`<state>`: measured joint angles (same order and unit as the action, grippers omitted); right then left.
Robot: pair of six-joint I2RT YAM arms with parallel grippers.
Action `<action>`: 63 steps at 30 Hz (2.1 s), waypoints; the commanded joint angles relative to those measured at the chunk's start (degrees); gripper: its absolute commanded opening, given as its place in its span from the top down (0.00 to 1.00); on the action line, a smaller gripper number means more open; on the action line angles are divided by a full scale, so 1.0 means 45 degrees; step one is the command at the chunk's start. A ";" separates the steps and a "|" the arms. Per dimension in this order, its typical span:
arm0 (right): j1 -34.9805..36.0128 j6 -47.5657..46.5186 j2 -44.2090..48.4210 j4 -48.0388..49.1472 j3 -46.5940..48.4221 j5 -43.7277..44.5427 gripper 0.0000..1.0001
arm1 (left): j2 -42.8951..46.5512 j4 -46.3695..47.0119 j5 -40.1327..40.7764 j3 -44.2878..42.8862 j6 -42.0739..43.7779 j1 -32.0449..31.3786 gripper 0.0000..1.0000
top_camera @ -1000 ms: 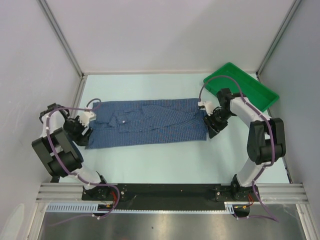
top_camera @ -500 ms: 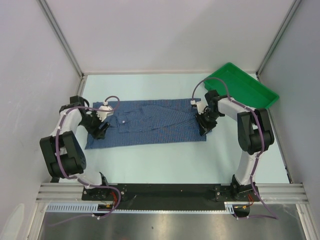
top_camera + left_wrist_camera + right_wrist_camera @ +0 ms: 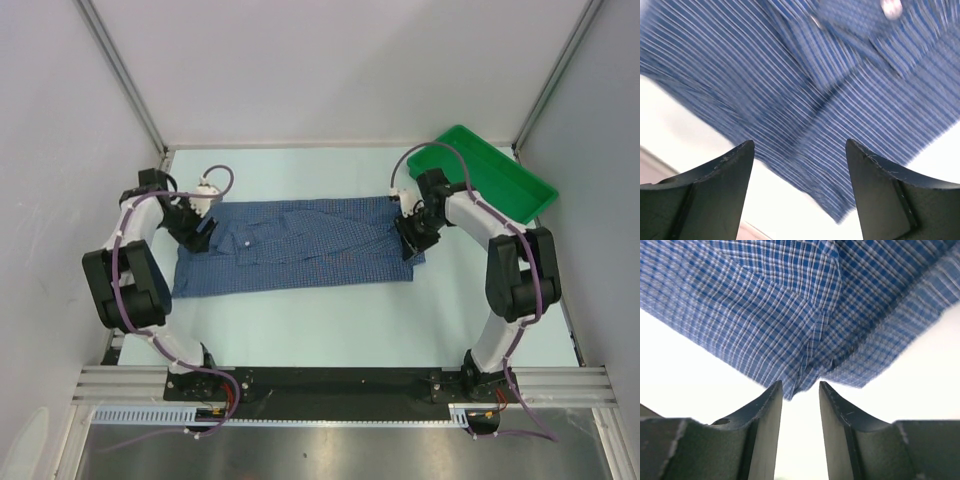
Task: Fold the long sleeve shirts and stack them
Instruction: Fold the shirt
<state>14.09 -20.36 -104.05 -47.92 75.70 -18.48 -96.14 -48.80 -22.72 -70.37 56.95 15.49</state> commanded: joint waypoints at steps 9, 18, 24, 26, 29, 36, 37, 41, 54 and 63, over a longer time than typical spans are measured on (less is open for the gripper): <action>-0.4083 0.2648 0.4561 0.0160 -0.2270 -0.2961 0.50 | -0.0123 0.0587 -0.2430 -0.2079 -0.2182 -0.0473 0.02; -0.3425 0.4408 0.5096 0.2796 -0.4693 -0.3610 0.50 | 0.0798 0.2485 -0.3233 -0.0535 -0.3653 -0.0472 0.03; -0.2057 0.4115 0.3222 0.3129 -0.4421 -0.2750 0.56 | 0.0446 0.1567 -0.2452 -0.0574 -0.2676 -0.0453 0.08; -0.1628 0.4017 0.2657 0.3285 -0.4362 -0.2496 0.56 | 0.0543 0.1527 -0.2257 -0.0437 -0.2461 -0.0453 0.08; -0.1179 0.3900 0.1857 0.3578 -0.4323 -0.2027 0.59 | 0.0680 0.1566 -0.2119 -0.0203 -0.2440 -0.0433 0.07; -0.0767 0.3295 0.0216 0.3755 -0.3153 0.0194 1.00 | 0.0604 0.1644 -0.1612 0.0052 -0.2421 -0.0355 0.08; -0.0728 0.3139 -0.0020 0.3600 -0.2822 0.0471 1.00 | 0.0525 0.1606 -0.1437 0.0032 -0.2401 -0.0317 0.08; -0.0709 0.2068 -0.1504 0.2877 -0.0677 0.1661 1.00 | -0.0080 0.1547 -0.1104 -0.0182 -0.2401 -0.0102 0.11; -0.0768 0.1165 -0.2132 0.1392 0.0816 0.2095 1.00 | -0.3300 0.1491 -0.1396 -0.4534 -0.2578 -0.0179 0.17; -0.0864 0.1496 -0.0982 0.0436 0.1185 0.1941 0.57 | -0.7053 -0.0836 -0.0421 -0.8444 -0.1017 -0.0590 0.23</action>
<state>12.14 -13.80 -113.10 -42.81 79.55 -12.14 -124.46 -46.26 -25.63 -105.38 47.72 13.45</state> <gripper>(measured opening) 0.374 0.773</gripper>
